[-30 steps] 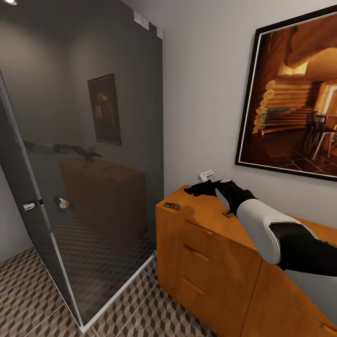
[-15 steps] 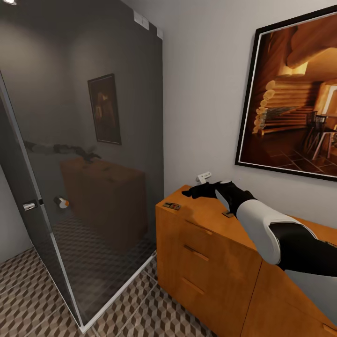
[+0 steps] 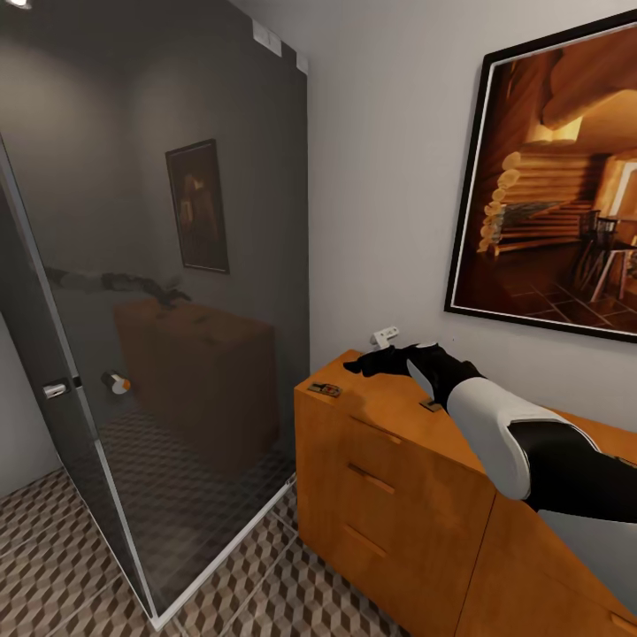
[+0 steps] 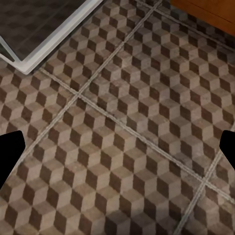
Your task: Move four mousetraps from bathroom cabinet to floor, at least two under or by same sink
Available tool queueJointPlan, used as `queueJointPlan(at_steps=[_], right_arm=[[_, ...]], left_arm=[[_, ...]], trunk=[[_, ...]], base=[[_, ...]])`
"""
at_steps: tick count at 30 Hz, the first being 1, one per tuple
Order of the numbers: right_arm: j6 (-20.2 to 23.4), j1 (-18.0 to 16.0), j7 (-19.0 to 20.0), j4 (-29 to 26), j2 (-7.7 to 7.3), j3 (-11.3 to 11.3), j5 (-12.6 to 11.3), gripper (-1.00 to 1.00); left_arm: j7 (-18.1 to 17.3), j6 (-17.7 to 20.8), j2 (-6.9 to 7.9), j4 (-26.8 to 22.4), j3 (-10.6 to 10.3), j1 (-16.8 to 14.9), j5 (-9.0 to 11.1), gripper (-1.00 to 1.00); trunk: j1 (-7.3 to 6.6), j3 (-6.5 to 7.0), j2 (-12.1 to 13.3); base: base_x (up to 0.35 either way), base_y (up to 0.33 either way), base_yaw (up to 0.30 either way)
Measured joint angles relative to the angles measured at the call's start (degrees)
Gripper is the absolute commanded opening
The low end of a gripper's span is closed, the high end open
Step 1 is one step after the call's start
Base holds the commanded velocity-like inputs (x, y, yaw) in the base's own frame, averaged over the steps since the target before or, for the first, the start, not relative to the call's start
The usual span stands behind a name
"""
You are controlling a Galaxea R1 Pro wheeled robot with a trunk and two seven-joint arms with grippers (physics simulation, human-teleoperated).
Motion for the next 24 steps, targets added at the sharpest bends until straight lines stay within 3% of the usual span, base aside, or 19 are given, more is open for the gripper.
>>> queueJointPlan(at_steps=[24], right_arm=[[0.0, 0.0, 0.0, 2.0, 0.77, 0.0, 0.0, 1.00]], left_arm=[[0.0, 0.0, 0.08, 0.0, 0.1, 0.0, -0.1, 1.00]], trunk=[[-0.01, 0.00, 0.0]], base=[[0.116, 0.000, 0.000]])
